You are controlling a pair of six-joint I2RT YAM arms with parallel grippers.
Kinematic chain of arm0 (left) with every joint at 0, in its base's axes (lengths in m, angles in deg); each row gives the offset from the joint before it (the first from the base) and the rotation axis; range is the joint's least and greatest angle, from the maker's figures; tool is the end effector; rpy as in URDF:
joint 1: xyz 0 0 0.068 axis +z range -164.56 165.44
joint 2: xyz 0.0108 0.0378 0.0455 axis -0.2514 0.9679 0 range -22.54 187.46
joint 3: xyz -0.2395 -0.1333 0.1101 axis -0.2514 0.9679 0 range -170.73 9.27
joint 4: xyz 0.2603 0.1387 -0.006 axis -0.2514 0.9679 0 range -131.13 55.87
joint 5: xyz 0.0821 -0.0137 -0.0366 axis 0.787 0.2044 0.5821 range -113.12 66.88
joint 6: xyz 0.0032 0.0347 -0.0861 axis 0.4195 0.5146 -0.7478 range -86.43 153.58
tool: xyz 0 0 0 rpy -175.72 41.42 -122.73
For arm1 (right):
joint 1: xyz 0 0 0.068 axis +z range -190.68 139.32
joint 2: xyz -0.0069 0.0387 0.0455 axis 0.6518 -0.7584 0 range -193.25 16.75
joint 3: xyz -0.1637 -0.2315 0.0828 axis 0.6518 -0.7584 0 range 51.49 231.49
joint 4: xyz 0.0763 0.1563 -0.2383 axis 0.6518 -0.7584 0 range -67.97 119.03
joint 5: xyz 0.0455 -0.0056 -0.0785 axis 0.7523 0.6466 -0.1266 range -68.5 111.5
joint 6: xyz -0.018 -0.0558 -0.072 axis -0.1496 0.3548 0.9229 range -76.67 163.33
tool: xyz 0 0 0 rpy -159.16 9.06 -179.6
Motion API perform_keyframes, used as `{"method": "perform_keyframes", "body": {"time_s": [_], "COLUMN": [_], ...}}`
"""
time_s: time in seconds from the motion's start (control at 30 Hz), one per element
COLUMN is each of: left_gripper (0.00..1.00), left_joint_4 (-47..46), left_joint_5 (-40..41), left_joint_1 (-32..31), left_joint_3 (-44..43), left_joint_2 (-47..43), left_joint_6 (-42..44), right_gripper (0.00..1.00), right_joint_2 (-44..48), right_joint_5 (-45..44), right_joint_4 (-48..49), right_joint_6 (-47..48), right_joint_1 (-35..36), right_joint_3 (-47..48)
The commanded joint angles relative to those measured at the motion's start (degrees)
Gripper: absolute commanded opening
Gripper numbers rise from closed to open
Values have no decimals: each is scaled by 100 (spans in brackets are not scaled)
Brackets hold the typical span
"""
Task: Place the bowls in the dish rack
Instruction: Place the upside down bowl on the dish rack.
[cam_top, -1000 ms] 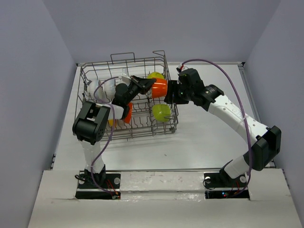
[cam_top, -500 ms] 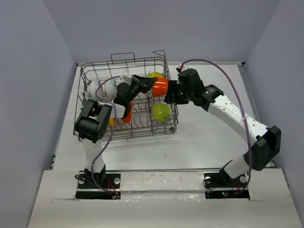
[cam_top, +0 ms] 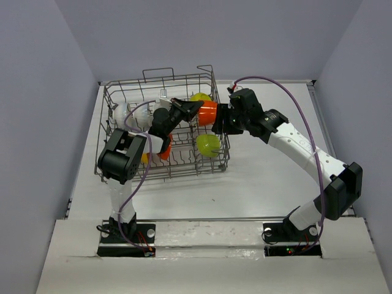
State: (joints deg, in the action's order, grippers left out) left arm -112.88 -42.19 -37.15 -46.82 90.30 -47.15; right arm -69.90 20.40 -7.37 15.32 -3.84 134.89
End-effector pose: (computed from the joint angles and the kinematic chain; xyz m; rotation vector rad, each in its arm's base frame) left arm 0.4356 -0.2109 0.2161 -0.4460 1.4847 -1.7057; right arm 0.3276 0.2433 0.3438 -0.1687 2.3227 0.5680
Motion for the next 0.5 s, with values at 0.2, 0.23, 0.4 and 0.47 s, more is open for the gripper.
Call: {"method": "perform_keyframes", "body": {"time_s": [0.2,0.23,0.4,0.47], "left_gripper": [0,0,0,0], "left_joint_4": [-3680,-3654,-3207,-3013], "left_joint_5": [290,264,246,246], "left_joint_1": [-44,-53,-44,-44], "left_joint_3": [213,213,266,275], "left_joint_2": [-34,-51,-279,-437], "left_joint_6": [-22,-4,276,478], "right_gripper": [59,59,59,59], "right_joint_2": [8,17,17,17], "right_joint_5": [-101,-101,-127,-136], "right_joint_4": [160,151,151,151], "right_joint_6": [76,76,68,76], "right_joint_1": [69,69,122,122], "right_joint_3": [-43,-51,-69,-78]}}
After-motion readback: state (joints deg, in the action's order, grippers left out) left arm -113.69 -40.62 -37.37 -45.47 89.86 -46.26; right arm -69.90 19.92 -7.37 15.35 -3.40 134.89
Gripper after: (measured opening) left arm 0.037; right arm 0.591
